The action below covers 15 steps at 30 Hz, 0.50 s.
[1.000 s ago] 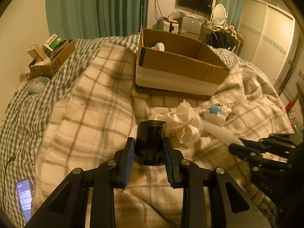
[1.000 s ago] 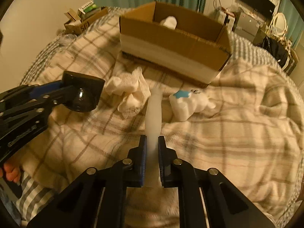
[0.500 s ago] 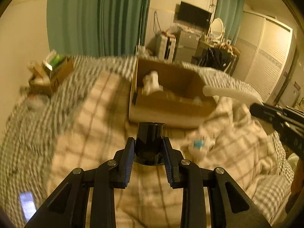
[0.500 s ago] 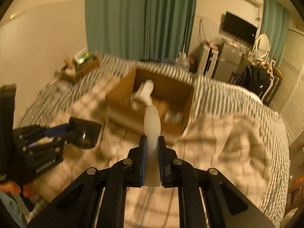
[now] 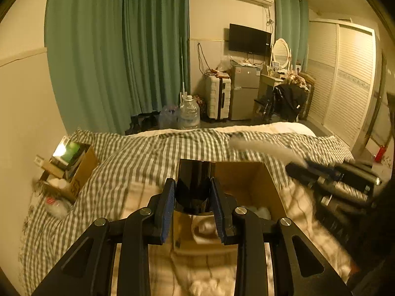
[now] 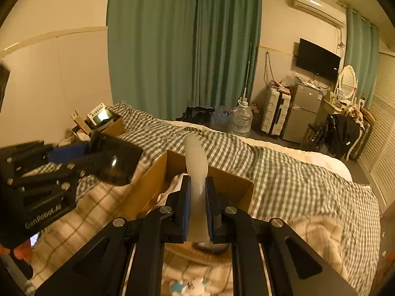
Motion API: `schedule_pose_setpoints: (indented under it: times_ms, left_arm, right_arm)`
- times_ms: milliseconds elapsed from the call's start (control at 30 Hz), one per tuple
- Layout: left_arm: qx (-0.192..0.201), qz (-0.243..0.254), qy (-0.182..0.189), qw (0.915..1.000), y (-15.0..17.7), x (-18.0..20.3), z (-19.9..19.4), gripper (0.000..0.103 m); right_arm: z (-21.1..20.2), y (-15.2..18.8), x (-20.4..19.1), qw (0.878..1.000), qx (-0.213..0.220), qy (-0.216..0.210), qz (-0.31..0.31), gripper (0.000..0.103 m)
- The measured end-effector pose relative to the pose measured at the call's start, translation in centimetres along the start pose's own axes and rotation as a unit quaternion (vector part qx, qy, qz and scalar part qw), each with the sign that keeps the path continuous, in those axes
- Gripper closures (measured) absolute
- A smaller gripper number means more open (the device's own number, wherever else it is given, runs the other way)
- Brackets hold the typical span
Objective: Organize objects
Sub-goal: 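Drop the black cup with the left gripper while the right gripper drops the tube into the box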
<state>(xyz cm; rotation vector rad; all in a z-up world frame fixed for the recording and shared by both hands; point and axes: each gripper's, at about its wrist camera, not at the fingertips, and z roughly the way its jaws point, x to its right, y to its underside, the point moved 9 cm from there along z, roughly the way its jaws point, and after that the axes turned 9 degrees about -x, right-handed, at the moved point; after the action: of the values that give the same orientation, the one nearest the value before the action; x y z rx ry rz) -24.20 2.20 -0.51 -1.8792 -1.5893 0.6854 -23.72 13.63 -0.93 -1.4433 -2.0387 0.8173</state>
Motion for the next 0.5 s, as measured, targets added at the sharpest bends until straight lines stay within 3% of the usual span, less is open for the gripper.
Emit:
schedule_pose_setpoints:
  times_ms: [200,500]
  left_arm:
    - [0.007,0.004,-0.024,0.9997,-0.7,1.0,4.9,0.074]
    - [-0.037,-0.012,0.001,0.9992,1.9,2.2,12.0,0.074]
  right_arm:
    - [5.6,0.5,0.7,1.0,-0.013,-0.011,-0.023,0.093]
    - [11.8,3.7,2.2,0.998,-0.053,-0.041,-0.021,0.091]
